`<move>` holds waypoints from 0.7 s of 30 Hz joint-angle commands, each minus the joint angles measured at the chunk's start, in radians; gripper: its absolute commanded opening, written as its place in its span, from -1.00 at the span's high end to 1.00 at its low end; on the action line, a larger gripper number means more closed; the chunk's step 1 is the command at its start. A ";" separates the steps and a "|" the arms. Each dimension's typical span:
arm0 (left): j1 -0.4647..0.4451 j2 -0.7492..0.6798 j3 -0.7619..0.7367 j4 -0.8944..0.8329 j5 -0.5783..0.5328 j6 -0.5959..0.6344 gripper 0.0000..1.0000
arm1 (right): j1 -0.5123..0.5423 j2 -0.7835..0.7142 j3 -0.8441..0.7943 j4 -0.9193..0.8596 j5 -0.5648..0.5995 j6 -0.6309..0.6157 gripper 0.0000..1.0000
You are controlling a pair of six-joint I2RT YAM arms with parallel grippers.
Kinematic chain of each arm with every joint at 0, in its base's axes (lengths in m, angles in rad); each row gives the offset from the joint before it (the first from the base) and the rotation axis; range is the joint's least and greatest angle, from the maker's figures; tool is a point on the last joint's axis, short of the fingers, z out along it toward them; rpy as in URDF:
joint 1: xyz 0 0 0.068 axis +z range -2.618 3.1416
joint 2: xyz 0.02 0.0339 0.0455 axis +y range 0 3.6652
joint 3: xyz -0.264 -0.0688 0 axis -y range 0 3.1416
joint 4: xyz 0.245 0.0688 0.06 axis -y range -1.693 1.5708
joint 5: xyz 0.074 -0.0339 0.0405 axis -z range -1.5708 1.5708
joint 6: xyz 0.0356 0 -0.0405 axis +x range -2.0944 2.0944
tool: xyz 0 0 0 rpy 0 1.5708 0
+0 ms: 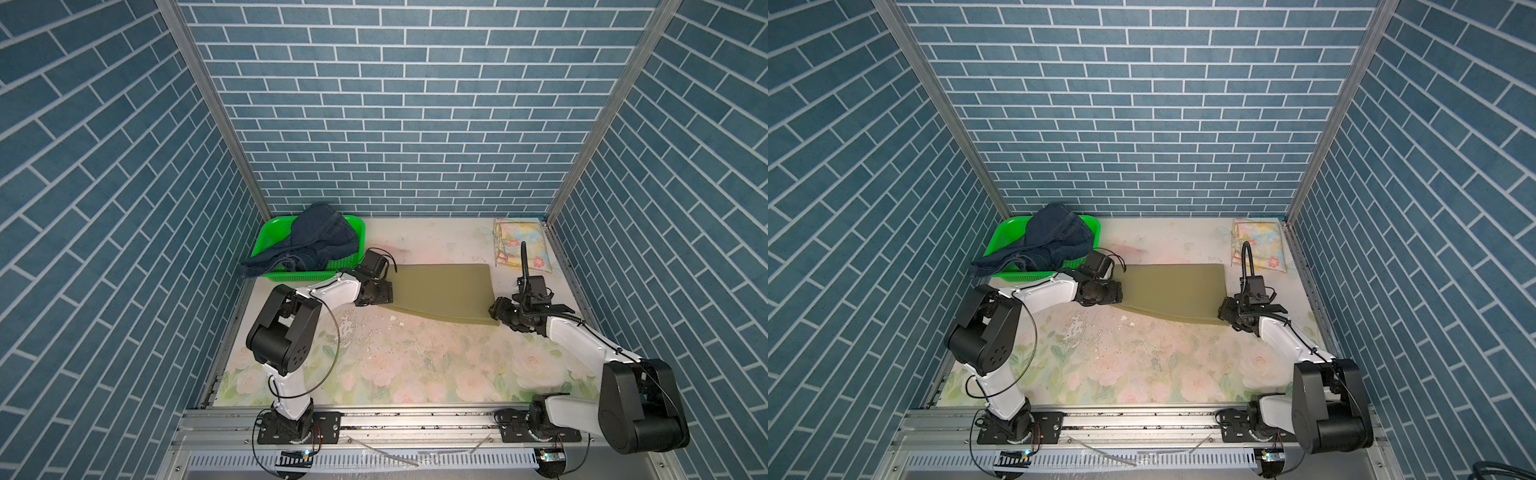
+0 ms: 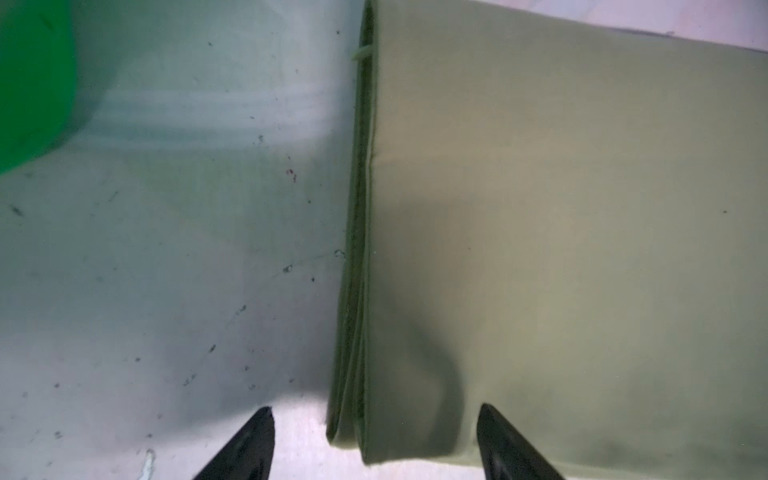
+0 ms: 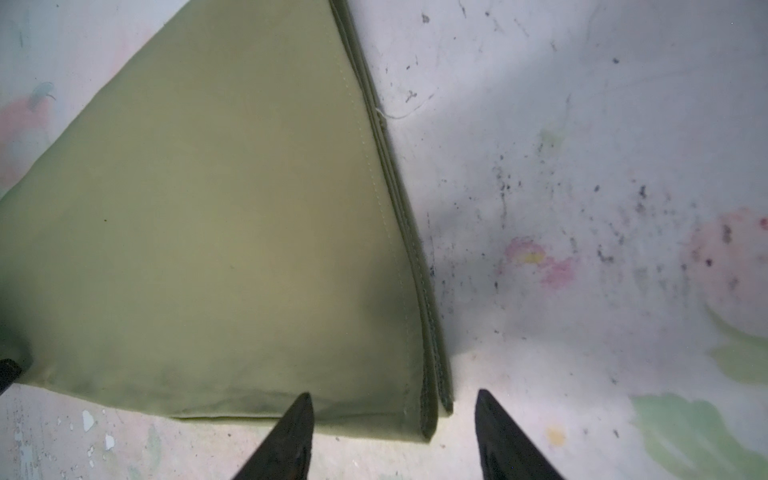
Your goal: Fold and stack the skirts
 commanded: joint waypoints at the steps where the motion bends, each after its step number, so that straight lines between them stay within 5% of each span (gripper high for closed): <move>1: 0.005 0.026 -0.023 0.037 0.015 -0.034 -0.49 | -0.002 -0.030 -0.025 0.016 -0.019 -0.015 -0.23; 6: 0.002 0.061 -0.048 0.094 0.021 -0.067 -0.28 | -0.002 -0.070 -0.023 0.007 -0.030 -0.012 -0.22; 9: -0.007 0.082 -0.058 0.126 0.026 -0.077 0.23 | -0.002 -0.098 -0.022 -0.006 -0.029 -0.012 -0.21; 12: -0.018 0.076 -0.074 0.130 0.010 -0.086 0.97 | -0.002 -0.131 -0.021 -0.032 -0.009 -0.020 -0.20; 21: -0.045 -0.117 -0.274 0.100 -0.028 -0.098 1.00 | 0.002 -0.204 -0.050 -0.060 -0.002 -0.052 -0.20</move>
